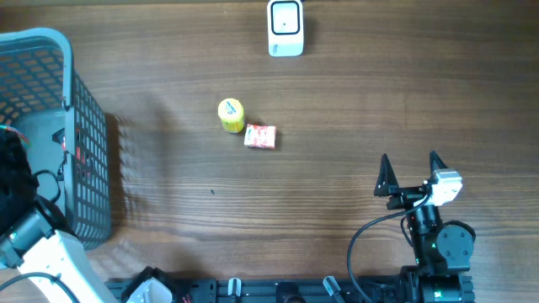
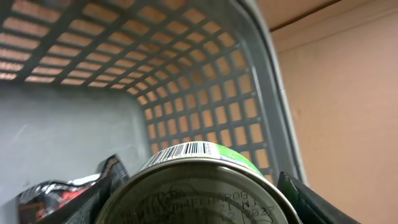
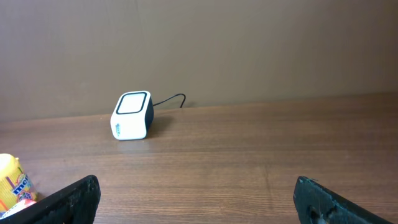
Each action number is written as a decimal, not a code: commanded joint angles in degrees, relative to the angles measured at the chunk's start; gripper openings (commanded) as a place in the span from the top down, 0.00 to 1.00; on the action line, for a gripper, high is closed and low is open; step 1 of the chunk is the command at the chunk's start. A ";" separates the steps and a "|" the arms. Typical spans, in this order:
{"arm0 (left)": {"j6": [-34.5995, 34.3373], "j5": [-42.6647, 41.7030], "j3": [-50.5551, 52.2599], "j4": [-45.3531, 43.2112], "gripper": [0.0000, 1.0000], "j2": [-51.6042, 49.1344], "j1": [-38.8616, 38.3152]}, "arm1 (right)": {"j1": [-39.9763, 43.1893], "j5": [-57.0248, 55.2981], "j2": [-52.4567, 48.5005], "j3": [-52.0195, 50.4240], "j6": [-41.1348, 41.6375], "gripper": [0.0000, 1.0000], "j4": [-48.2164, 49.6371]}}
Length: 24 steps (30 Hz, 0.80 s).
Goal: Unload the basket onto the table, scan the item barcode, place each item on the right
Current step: 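Reach into the basket and grasp the tin can with the left gripper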
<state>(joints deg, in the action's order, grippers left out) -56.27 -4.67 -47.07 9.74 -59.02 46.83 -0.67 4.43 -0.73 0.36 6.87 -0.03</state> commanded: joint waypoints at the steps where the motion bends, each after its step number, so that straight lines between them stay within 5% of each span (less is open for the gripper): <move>1: 0.52 -3.19 -0.90 -3.52 0.31 -0.90 -0.20 | -0.22 -0.57 0.15 -0.07 0.76 0.00 0.15; 15: -10.14 -26.73 -1.05 -27.08 0.29 -0.98 -1.03 | -0.22 -0.59 0.15 -0.07 0.74 0.00 0.13; 24: -9.94 -26.34 -1.05 -34.47 0.29 -1.01 -13.75 | -0.24 -0.59 0.15 -0.07 0.76 0.00 0.13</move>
<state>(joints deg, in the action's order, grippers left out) -65.93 -30.52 -47.09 -23.05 -60.34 38.65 -0.67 4.43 -0.73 0.36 6.87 -0.03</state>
